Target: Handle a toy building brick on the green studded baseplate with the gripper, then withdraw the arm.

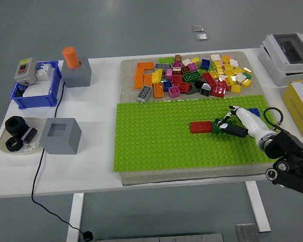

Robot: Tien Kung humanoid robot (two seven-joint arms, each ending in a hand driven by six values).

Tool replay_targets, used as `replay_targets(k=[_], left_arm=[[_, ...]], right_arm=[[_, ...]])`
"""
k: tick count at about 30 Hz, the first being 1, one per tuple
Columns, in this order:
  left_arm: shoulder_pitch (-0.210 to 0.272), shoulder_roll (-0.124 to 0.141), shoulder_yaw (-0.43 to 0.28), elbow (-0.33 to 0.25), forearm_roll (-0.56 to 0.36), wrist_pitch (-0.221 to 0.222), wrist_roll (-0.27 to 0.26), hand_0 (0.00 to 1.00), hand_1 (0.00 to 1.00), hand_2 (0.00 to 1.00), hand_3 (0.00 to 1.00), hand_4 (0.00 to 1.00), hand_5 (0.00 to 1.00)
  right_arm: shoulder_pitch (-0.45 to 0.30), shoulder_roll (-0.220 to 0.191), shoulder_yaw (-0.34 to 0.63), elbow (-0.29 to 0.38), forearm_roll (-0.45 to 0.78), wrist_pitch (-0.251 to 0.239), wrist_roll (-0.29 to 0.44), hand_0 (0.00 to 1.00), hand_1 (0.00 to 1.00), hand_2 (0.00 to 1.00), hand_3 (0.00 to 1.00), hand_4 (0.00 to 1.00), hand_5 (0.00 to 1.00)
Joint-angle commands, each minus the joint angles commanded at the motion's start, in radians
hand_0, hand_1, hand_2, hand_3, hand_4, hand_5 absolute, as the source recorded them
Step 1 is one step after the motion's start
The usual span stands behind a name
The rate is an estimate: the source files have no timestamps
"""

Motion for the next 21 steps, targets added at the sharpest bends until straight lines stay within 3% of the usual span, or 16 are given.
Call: replay_targets(k=[21], left_arm=[[0.001, -0.001, 0.0, 0.0, 0.003, -0.001, 0.0, 0.8, 0.836, 0.828, 0.856, 0.943, 0.615]], right_arm=[[0.008, 0.005, -0.002, -0.022, 0.01, -0.007, 0.01, 0.961, 0.914, 0.965, 0.649, 0.641, 0.692]])
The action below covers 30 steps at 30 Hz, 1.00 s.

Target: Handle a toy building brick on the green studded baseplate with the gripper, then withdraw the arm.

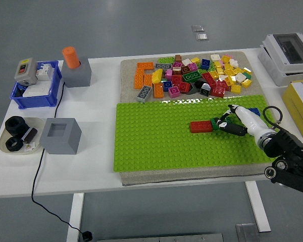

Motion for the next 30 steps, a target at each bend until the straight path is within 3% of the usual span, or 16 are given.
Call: replay_targets(k=[30], left_arm=[[0.0, 0.001, 0.004, 0.0, -0.004, -0.002, -0.001, 0.797, 0.836, 0.827, 0.853, 0.945, 0.616]], right_arm=[[-0.025, -0.051, -0.009, 0.074, -0.035, -0.005, 0.0, 0.954, 0.903, 0.953, 0.644, 0.64, 0.683]])
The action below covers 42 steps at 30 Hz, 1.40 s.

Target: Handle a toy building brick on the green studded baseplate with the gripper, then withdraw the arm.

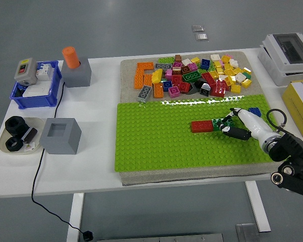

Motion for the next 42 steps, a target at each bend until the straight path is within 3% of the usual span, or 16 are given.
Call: replay_targets(k=[14, 42], left_arm=[[-0.002, -0.001, 0.006, 0.001, -0.007, -0.001, -0.003, 0.797, 0.836, 0.827, 0.852, 0.945, 0.618], [-0.003, -0.002, 0.015, 0.001, -0.017, -0.002, -0.01, 0.795, 0.835, 0.826, 0.847, 0.944, 0.617]], right_arm=[[-0.015, -0.009, 0.003, 0.018, -0.015, -0.003, 0.002, 0.951, 0.9, 0.948, 0.641, 0.639, 0.681], [0.009, 0.031, -0.038, -0.049, -0.048, -0.001, -0.011, 0.953, 0.896, 0.941, 0.639, 0.632, 0.675]])
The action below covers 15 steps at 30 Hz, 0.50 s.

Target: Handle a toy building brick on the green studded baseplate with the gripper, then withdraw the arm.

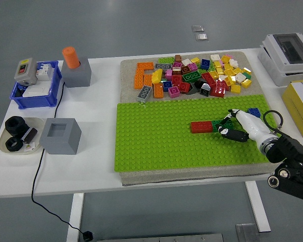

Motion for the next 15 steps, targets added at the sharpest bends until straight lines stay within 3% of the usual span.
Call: replay_targets(k=[7, 15], left_arm=[[0.002, 0.0, 0.001, 0.0, -0.002, 0.001, -0.002, 0.795, 0.835, 0.826, 0.846, 0.943, 0.617], [0.006, -0.001, 0.005, 0.0, -0.01, 0.001, -0.003, 0.795, 0.834, 0.825, 0.844, 0.942, 0.616]], right_arm=[[-0.001, -0.004, -0.002, 0.004, 0.002, -0.001, 0.003, 0.953, 0.896, 0.94, 0.64, 0.63, 0.675], [-0.015, -0.037, 0.059, 0.07, 0.055, -0.005, 0.033, 0.952, 0.889, 0.925, 0.633, 0.626, 0.672]])
